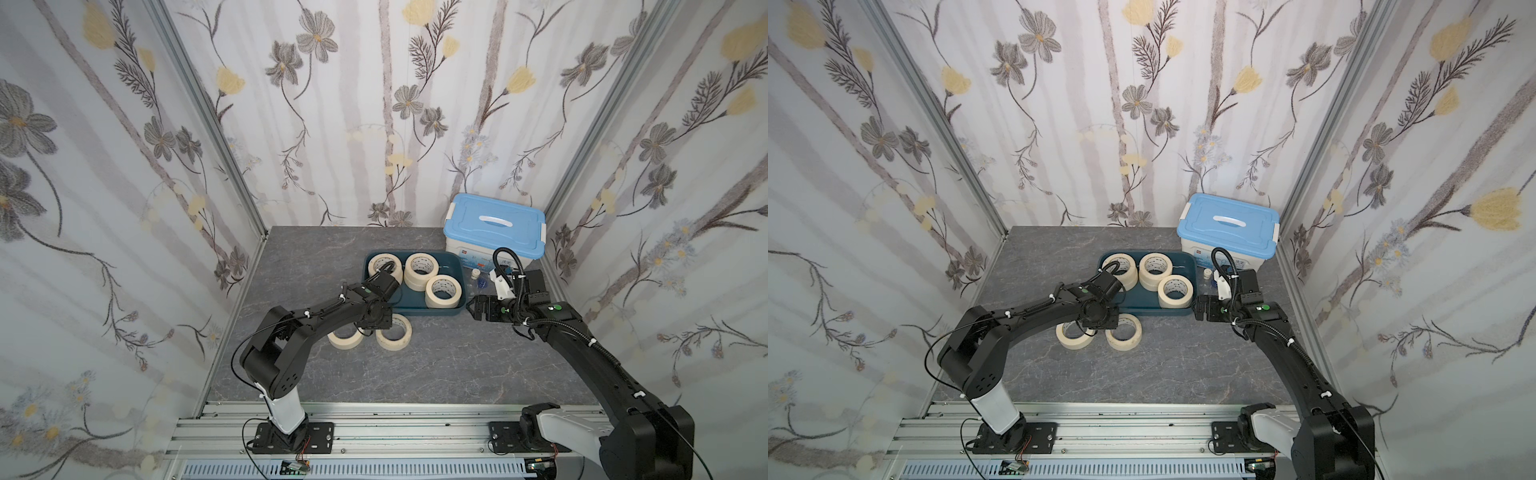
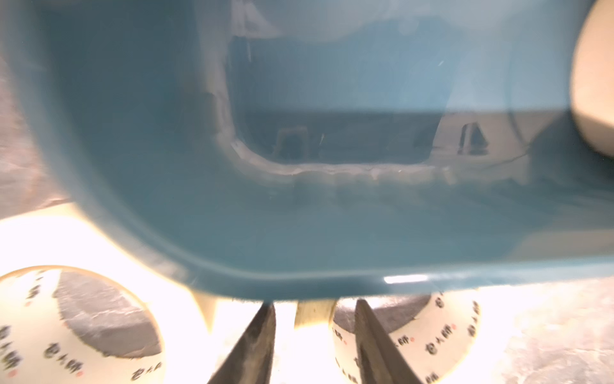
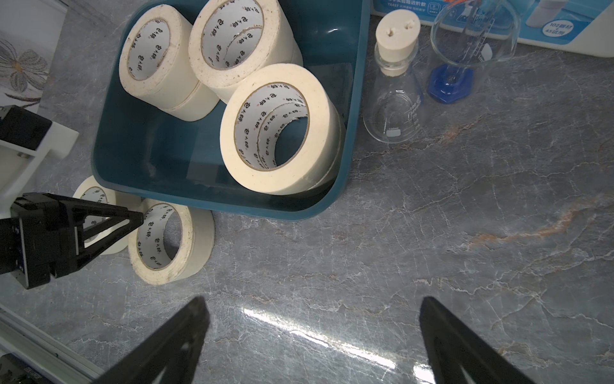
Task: Take out the art tape in the storage box
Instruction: Place the art tape at the center of the board.
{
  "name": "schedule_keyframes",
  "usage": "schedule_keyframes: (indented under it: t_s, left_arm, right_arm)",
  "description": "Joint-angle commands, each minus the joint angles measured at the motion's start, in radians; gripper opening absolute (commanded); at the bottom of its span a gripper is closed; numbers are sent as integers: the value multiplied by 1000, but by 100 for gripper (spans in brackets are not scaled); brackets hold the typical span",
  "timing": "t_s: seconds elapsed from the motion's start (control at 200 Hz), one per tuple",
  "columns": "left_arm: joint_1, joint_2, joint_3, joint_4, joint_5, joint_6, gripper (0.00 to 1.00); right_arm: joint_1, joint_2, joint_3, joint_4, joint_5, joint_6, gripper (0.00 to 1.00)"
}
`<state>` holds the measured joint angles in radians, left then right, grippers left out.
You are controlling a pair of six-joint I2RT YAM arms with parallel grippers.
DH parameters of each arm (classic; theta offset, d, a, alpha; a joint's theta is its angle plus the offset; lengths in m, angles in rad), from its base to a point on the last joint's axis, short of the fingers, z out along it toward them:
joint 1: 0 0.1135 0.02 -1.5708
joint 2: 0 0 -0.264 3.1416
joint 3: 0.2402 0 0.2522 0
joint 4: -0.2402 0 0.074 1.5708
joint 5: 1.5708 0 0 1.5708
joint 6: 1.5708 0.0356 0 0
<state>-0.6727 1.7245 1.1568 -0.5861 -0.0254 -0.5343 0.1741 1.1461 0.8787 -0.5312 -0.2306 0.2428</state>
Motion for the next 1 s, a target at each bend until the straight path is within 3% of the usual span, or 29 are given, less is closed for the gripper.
schedule_keyframes:
  t_s: [0.0,0.225,0.49,0.829,0.999]
  left_arm:
    - [1,-48,-16,9,-38,15,47]
    - [1,-190,-61,20,-146,46,52]
    - [0,-356,-156,101,-227,83,73]
    - [0,-533,-271,164,-278,84,100]
    - [1,-612,-302,163,-306,88,100]
  right_arm:
    - [6,1,9,11,-7,13,100]
    - [27,28,36,0,-14,9,100]
    - [113,109,124,-10,17,-11,100]
    - [275,321,323,-74,138,-83,91]
    - [310,429,417,-100,169,-114,85]
